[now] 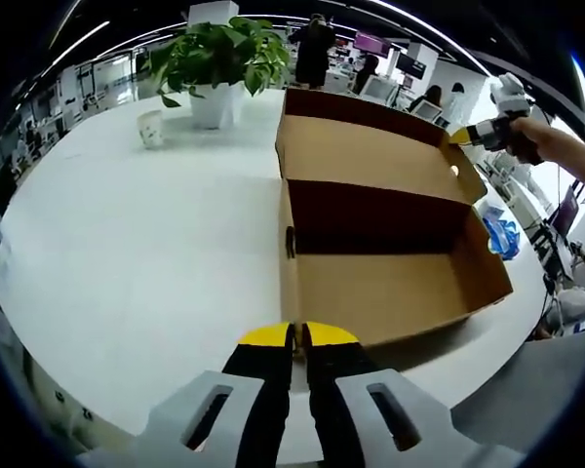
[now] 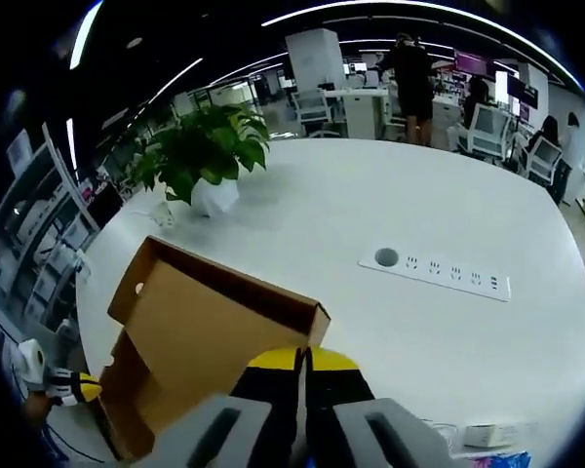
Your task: Operate the shoe box by opening the lid, removing the specified soft item, and placing it in the target area until the item is outside and the box remains undamaged.
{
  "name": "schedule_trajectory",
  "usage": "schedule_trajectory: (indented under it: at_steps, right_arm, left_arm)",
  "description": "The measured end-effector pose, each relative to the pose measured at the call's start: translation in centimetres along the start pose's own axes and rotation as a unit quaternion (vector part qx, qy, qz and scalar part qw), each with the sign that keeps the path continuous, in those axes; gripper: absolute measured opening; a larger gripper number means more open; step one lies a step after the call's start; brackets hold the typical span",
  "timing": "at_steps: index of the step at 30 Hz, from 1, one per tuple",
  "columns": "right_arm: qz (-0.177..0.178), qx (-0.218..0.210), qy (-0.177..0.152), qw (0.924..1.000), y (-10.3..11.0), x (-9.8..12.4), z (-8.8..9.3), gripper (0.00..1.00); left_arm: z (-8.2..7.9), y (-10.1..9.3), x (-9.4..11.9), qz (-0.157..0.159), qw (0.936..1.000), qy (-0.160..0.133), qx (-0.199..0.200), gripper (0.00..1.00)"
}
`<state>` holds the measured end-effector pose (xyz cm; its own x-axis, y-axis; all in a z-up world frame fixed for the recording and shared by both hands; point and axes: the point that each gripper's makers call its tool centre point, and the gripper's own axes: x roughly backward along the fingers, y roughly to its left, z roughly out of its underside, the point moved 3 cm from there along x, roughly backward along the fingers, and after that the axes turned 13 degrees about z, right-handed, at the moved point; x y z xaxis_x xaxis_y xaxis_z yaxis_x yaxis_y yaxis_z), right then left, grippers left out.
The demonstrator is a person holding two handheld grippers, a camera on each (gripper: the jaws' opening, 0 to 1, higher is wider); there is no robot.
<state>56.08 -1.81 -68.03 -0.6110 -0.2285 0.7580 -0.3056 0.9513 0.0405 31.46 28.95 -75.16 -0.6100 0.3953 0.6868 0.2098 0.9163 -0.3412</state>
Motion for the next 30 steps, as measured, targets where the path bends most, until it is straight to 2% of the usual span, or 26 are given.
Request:
schedule_trajectory:
  at_steps: [14,30]
  right_arm:
    - [-0.009,-0.007,-0.029,0.9995,0.6,2.9,-0.2,0.00]
    - [-0.023,-0.006,-0.068,0.9974,1.2,6.3,0.5,0.00]
  left_arm:
    - [0.2,-1.0,0.4,0.002,1.0000,0.001,-0.003,0.01]
    - [0.1,-1.0,0.4,0.009,0.9999,0.004,-0.009,0.02]
